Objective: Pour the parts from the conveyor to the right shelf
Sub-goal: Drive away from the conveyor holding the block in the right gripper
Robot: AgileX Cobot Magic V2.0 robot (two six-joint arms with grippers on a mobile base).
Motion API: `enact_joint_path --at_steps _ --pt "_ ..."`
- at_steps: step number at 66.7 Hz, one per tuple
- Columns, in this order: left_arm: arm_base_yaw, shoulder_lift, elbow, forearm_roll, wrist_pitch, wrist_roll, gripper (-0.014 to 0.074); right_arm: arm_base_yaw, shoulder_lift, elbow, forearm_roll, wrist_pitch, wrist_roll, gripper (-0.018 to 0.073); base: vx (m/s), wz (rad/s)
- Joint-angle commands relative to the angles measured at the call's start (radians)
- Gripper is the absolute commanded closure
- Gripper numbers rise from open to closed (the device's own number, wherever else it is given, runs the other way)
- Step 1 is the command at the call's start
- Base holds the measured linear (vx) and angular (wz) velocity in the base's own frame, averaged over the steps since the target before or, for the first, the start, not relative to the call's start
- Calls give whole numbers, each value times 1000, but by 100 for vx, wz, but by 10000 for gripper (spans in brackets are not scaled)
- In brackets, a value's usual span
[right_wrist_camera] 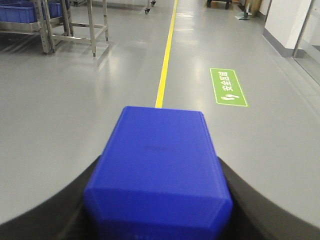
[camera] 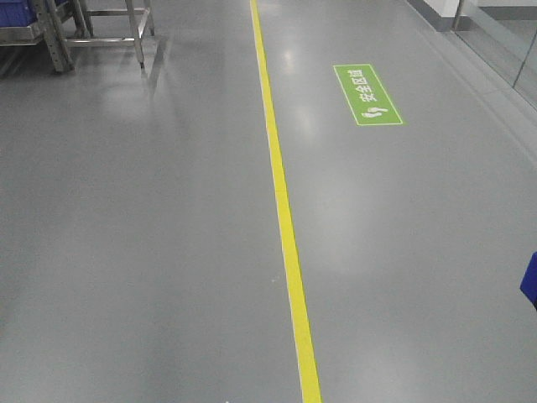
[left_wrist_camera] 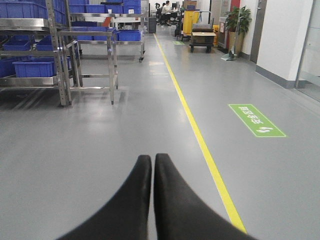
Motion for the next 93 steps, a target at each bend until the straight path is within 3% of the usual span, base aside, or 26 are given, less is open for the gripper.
enact_joint_path --at_steps 1,55,93 --pt "-5 18 -20 -8 -79 -8 602 -4 8 -30 0 -77 -5 564 41 11" --pt "-5 18 -20 -8 -79 -8 602 -4 8 -30 0 -78 -5 564 54 7" --pt "-5 18 -20 -8 -79 -8 602 -4 8 -30 0 -78 -5 564 62 -19"
